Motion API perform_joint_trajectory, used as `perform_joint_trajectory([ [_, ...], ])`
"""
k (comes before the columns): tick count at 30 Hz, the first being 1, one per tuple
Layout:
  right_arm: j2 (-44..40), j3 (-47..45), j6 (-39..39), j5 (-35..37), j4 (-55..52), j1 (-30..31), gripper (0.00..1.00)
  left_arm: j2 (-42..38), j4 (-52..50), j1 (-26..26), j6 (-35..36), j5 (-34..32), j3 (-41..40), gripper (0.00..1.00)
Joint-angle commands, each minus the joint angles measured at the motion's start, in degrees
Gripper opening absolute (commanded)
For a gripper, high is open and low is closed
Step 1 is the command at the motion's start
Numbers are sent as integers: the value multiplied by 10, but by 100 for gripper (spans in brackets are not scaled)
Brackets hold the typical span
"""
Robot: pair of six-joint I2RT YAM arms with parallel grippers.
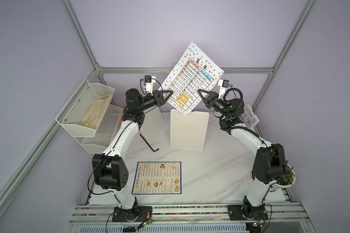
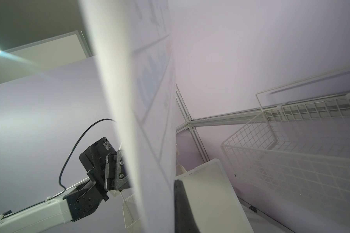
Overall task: Insert the menus into the narrow rack
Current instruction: Insert the menu into the narrow rack.
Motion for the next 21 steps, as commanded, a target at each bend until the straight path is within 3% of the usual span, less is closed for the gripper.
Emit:
perform_joint_trajectory([
  [1,10,21,-2,14,32,-10,0,14,28,3,-12,-2,38,38],
  [21,68,55,42,8,75,-37,0,76,61,2,-52,0,86,38],
])
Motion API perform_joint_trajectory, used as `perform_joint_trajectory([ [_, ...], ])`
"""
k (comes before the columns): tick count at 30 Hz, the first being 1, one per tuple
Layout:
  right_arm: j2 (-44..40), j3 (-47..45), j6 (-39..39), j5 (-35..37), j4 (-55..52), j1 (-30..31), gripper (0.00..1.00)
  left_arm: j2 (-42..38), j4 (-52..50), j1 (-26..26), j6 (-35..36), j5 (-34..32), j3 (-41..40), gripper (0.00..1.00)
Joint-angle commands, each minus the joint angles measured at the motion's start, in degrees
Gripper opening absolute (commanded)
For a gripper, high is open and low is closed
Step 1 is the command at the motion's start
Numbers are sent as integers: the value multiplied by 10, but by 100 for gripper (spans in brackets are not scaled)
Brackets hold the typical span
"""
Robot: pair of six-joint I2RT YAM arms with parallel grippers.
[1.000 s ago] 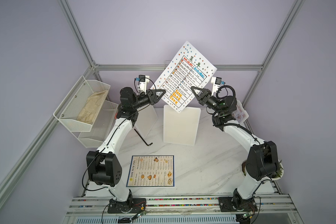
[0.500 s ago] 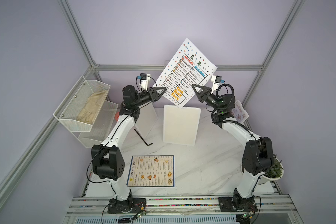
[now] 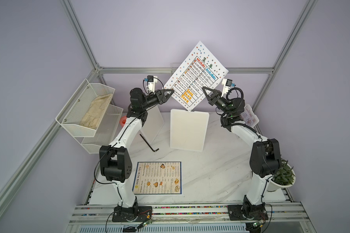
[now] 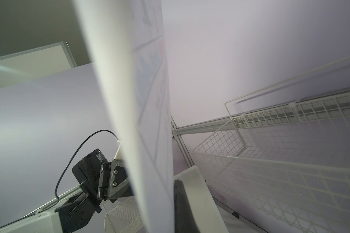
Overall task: Insert the menus into the narrow rack
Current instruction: Insert the menu into the narrow rack.
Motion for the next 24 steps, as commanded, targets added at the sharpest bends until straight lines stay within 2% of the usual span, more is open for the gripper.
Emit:
perform_joint_trajectory([
  [1,7,18,19,-3,36,-4,0,4,32,2,-11,2,41,38],
  [24,3,-5,38,6,27,-5,0,15,33,-6,-14,12,44,37],
])
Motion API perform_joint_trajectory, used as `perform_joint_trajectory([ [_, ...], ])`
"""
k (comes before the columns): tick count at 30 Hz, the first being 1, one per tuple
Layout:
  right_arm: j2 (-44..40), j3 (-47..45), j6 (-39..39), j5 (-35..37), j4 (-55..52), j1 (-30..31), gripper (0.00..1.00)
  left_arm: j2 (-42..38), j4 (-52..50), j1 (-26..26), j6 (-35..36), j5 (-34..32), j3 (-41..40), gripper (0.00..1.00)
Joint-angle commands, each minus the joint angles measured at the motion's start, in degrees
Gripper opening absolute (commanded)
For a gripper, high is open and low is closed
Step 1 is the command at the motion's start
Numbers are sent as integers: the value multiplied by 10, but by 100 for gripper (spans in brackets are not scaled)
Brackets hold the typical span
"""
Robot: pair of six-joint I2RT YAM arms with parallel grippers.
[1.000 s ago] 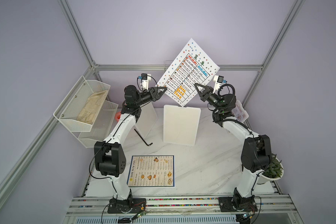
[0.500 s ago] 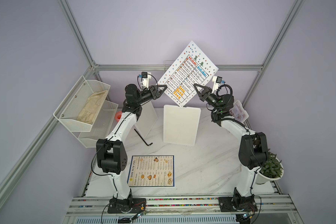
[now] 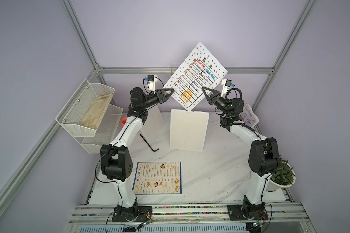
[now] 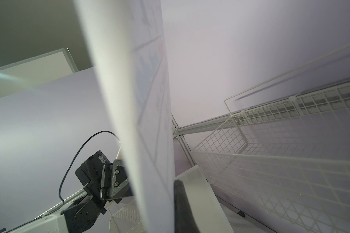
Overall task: Insert the menus into the narrow rack
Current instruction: Insert the menu into the narrow rack.
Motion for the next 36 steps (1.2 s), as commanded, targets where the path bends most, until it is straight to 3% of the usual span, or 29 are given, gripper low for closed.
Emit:
perform_joint_trajectory([
  [1,-8,-10,9,6,17,-3,0,6,23,-5,-6,7,33,37],
  [36,-30,-21,15,45,-16,-2,0,26,20,-19,-14,10,72,36],
])
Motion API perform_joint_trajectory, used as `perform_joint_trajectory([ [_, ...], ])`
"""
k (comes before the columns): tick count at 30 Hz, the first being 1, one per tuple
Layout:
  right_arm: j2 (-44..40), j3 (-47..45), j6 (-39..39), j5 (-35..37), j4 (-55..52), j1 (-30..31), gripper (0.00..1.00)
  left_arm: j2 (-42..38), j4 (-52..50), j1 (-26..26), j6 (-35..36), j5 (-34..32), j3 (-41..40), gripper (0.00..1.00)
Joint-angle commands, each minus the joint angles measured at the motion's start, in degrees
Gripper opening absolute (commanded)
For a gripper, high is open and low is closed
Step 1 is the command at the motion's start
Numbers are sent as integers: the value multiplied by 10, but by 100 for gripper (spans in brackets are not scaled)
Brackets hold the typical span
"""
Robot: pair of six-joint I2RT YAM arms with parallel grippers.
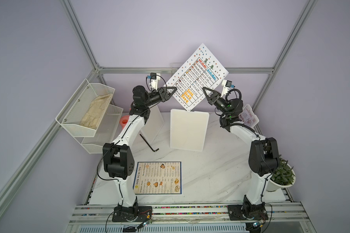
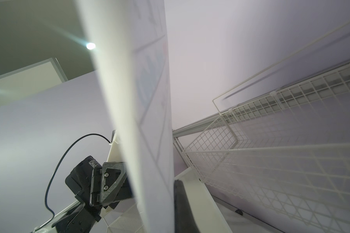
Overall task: Insert the menus into the narrow rack
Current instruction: Insert the menu into the narrow rack.
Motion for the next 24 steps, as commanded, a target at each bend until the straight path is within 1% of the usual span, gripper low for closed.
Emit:
perform_joint_trajectory([
  [1,-31,-12,4,10,-3,-3,0,2,19,-5,-4,7,30,36],
  [17,-40,-37,-5,9,-11,-2,0,-1,19,-9,3,5,9,36],
  [24,-43,-40,-6,4,-7,-2,0,-3,20,-9,5,5,1,38],
])
